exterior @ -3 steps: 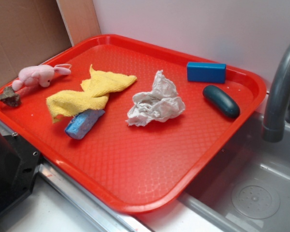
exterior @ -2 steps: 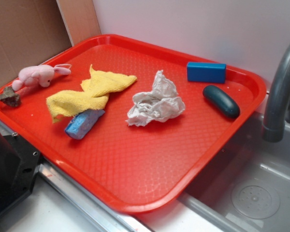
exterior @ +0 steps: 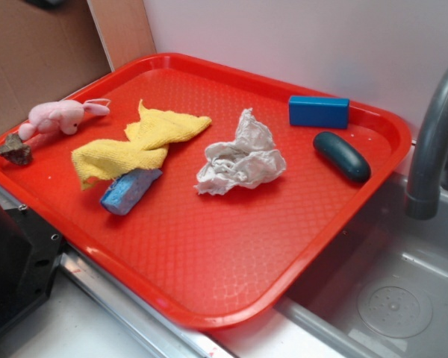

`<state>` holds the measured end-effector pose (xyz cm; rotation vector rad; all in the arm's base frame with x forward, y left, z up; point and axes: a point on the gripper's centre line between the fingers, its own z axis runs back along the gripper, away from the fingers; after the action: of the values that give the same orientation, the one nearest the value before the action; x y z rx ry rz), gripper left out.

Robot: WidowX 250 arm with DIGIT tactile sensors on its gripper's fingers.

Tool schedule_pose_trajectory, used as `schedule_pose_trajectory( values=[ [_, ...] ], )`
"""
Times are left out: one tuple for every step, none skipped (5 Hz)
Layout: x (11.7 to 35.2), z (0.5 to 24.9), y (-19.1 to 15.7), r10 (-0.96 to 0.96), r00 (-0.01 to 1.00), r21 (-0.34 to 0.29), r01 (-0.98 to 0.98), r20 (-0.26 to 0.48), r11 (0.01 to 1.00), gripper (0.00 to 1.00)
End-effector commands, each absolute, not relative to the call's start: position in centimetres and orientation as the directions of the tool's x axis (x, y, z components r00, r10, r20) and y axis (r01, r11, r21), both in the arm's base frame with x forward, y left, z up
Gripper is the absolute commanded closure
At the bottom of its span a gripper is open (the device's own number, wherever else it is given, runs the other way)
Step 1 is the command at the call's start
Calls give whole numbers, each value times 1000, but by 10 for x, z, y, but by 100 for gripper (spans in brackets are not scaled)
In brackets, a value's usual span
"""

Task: Grab the white paper.

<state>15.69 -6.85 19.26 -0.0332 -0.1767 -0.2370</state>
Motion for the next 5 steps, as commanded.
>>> schedule_pose_trajectory(
  values=[
    [203, 136, -101, -471, 829, 3, 493, 301, 870, 0],
    [221, 102, -95, -494, 838, 44, 498, 234, 866, 0],
    [229, 64, -98, -505, 847, 68, 501, 168, 863, 0],
    [222, 24, -105, -517, 853, 42, 516, 67, 856, 0],
    [217, 33, -104, -473, 867, -39, 484, 160, 874, 100]
  ],
)
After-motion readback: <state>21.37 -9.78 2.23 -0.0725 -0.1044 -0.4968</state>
